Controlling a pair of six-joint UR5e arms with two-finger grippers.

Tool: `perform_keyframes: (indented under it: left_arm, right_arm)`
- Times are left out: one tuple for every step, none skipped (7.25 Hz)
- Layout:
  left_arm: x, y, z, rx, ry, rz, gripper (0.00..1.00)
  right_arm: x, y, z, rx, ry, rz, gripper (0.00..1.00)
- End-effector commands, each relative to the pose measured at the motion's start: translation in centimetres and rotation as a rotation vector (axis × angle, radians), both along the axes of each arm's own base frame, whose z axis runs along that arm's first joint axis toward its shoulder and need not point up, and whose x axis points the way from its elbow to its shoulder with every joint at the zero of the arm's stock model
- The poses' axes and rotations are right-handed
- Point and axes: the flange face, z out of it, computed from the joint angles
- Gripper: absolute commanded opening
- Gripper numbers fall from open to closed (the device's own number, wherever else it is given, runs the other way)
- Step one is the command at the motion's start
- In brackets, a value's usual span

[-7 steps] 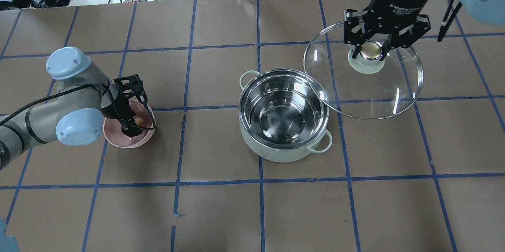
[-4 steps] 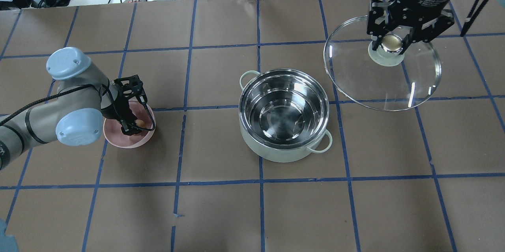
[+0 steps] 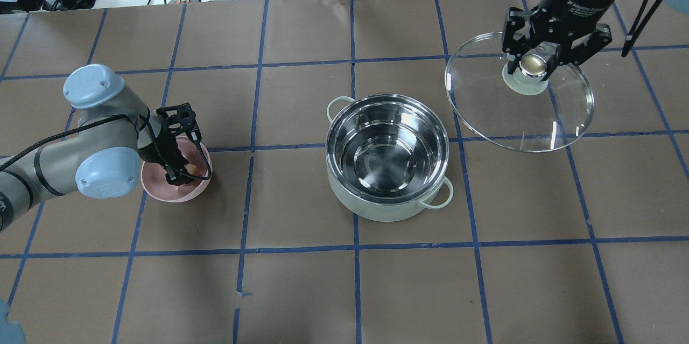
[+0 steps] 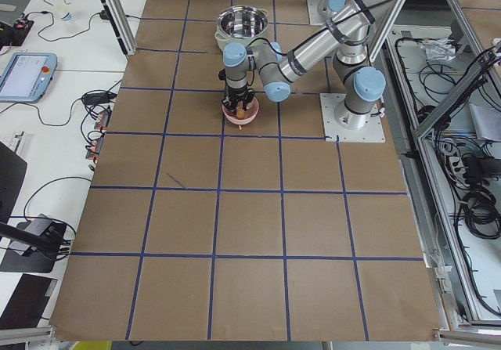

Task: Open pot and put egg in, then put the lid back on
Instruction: 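Lift the egg from the bowl with the left gripper and carry it over the pot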

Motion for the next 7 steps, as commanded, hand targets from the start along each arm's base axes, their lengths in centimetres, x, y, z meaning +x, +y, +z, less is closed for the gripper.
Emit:
perform_keyframes:
  left_arm:
    - [1.0,-0.3,2.2,-0.011,0.003,0.02,0.11]
    - [1.4,-0.7,4.1,-0.003,0.01,0.034,0.11]
    - [0.8,-1.1,6.7,-0.008,0.059,0.075,0.11]
    - [0.2,-1.5,8.4,0.007,0.084,0.136,0.11]
    - [-1.0,-2.0,9.6,-0.007,0.079,0.183,0.11]
    - [-3.7,-2.1,11.2,-0.033,0.074,0.213,0.11]
    - [-7.3,-2.2,12.3,-0.047,0.07,0.304,0.11]
  right_arm:
    - [0.1,3.6,3.2,0.007,0.015,-0.025,0.31]
    - [0.2,4.1,4.5,-0.022,0.016,-0.03,0.31]
    - [0.2,4.7,4.8,-0.023,0.022,-0.048,0.3]
    - [0.4,5.0,4.6,-0.012,0.025,-0.077,0.3]
    - [0.3,5.0,5.3,-0.034,0.033,-0.086,0.3]
    - [0.5,4.4,4.9,-0.036,0.018,-0.092,0.3]
    - [-0.3,4.0,5.8,-0.074,0.043,-0.101,0.3]
